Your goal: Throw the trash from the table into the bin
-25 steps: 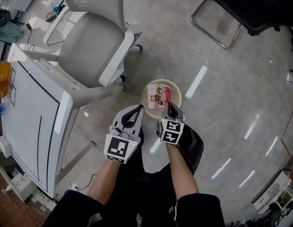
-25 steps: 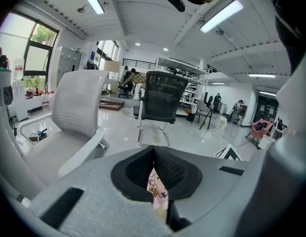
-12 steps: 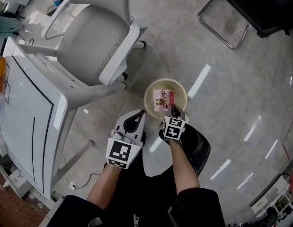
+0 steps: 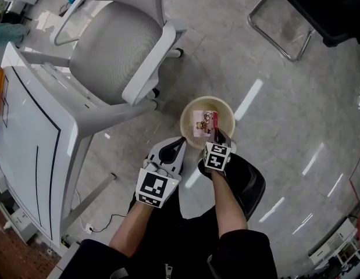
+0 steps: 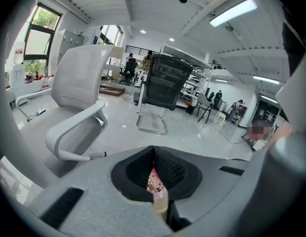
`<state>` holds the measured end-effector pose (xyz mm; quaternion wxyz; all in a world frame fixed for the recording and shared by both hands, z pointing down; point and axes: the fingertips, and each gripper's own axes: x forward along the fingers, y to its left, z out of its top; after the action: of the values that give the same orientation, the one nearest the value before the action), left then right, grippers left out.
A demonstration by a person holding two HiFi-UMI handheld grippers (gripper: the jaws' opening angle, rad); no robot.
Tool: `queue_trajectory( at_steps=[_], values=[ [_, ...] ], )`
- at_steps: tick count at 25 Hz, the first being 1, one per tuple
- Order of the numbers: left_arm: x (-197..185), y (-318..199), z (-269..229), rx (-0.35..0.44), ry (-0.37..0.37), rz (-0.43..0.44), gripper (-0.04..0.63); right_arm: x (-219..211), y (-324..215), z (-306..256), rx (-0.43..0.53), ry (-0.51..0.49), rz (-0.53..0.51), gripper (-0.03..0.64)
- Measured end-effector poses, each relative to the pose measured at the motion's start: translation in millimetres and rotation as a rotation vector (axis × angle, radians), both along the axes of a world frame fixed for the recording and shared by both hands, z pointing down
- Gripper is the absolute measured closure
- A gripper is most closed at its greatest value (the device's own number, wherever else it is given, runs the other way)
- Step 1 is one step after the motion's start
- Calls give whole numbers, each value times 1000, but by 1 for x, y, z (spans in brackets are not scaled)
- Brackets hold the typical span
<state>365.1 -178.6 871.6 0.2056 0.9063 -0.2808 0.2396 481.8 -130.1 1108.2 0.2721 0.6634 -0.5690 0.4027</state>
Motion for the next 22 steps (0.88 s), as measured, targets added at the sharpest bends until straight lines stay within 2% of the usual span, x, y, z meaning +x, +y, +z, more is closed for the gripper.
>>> queue_trajectory(
  at_steps=[6,13,15,17,22],
  values=[
    [-5,-1,2,5,-1,-11,588,2,-3,10,-1,11,-13,603],
    [-11,0,0,15,14,-13,588,-3,-8,8,43,23,-26,596],
    [-12,0,1,15,15,-9,588,-4,-10,9,49,12,-22,539],
    [-15,0,3,13,14,-10,588,-5,-9,11,49,5,-15,517],
    [-19,-2,3,9,20,-16,588,-9,-5,14,34,3,-10,508]
  ],
)
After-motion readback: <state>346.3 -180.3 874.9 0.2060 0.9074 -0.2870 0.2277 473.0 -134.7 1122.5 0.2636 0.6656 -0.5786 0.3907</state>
